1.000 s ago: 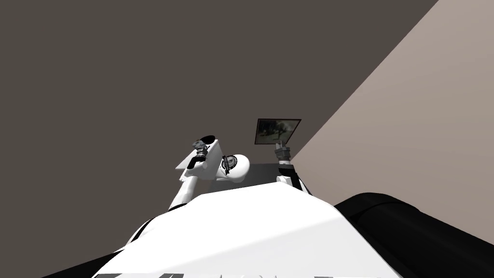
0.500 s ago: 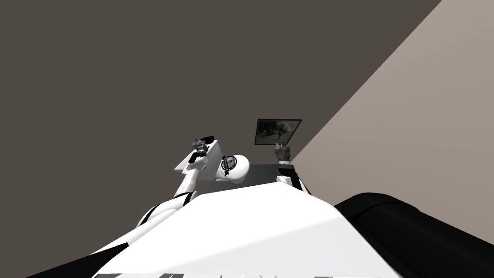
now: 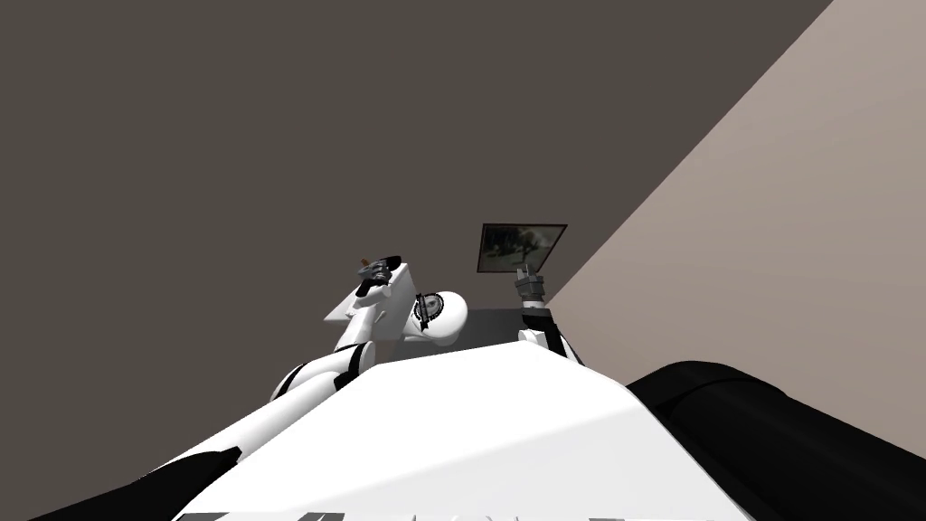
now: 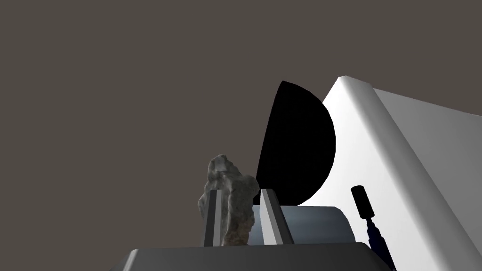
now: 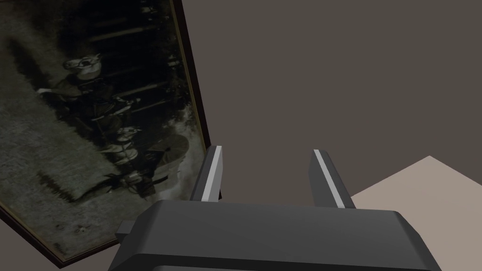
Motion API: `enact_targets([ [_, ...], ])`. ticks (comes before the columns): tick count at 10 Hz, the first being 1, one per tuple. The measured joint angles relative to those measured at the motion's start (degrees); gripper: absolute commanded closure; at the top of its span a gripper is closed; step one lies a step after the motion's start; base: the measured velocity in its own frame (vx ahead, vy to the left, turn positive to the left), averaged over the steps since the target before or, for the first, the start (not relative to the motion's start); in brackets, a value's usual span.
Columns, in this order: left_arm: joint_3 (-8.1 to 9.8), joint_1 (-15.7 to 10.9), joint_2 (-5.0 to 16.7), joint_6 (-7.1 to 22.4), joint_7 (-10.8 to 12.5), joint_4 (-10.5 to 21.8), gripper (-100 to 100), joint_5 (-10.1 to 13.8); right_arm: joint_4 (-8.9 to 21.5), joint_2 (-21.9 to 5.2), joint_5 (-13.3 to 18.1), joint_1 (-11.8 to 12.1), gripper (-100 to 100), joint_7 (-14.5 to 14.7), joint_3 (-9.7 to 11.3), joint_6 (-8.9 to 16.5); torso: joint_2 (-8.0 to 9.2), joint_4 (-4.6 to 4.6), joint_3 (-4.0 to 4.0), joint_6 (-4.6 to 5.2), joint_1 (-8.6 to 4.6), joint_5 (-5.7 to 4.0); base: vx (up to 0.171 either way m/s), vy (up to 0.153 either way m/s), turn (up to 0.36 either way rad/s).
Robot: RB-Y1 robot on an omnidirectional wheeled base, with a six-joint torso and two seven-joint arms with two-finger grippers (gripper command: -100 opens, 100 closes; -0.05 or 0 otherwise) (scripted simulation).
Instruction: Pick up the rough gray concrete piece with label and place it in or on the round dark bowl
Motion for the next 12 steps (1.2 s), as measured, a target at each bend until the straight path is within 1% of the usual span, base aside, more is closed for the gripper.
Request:
enact_targets([
  [1, 0.14, -0.8, 0.0, -0.1, 0.0, 1.0, 100, 0.1, 0.0, 0.0, 0.0, 0.0, 0, 0.0, 0.0, 0.0, 0.04, -0.02, 0.01, -0.01, 0.01, 0.02, 0.019, -0.006, 0.014],
  [2, 0.69, -2.1, -0.2, 0.0, -0.1, 2.3, 100, 0.2, 0.0, 0.0, 0.0, 0.0, 0, 0.0, 0.0, 0.0, 0.04, 0.00, 0.02, 0.00, 0.00, 0.00, 0.035, -0.001, 0.012],
  [4, 1.19, -4.5, 0.1, 0.3, 0.0, 4.7, 100, 0.8, 0.0, 0.0, 0.0, 0.0, 0, 0.0, 0.0, 0.0, 0.03, 0.00, 0.01, -0.01, 0.04, 0.01, 0.028, 0.007, 0.008],
  [5, 1.63, -6.3, 0.1, 0.2, 0.0, 6.7, 100, 0.9, 0.0, 0.0, 0.0, 0.0, 0, 0.0, 0.0, 0.0, 0.03, 0.02, 0.02, 0.00, 0.05, 0.00, 0.038, 0.018, 0.011],
  [6, 2.55, -7.8, -0.2, 0.7, -0.2, 7.5, 100, 0.8, 0.0, 0.0, 0.0, 0.0, 0, 0.0, 0.0, 0.0, 0.02, 0.03, 0.03, 0.00, 0.07, 0.00, 0.058, 0.027, 0.017],
  [9, 3.90, -12.8, -0.3, 0.5, -0.1, 12.8, 100, 1.4, 0.0, 0.0, 0.0, 0.0, 0, 0.0, 0.0, 0.0, -0.07, 0.02, -0.02, -0.03, 0.25, 0.05, 0.057, 0.052, 0.006],
  [10, 4.18, -13.7, -0.2, 0.6, -0.1, 13.7, 100, 1.5, 0.0, 0.0, 0.0, 0.0, 0, 0.0, 0.0, 0.0, 0.01, 0.01, 0.01, -0.06, 0.25, 0.06, 0.032, 0.047, 0.015],
  [12, 4.67, -16.1, 0.1, 0.4, 0.1, 16.9, 100, 1.8, 0.0, 0.0, 0.0, 0.0, 0, 0.0, 0.0, 0.0, 0.03, 0.04, 0.03, -0.06, 0.31, 0.05, 0.052, 0.073, 0.013],
])
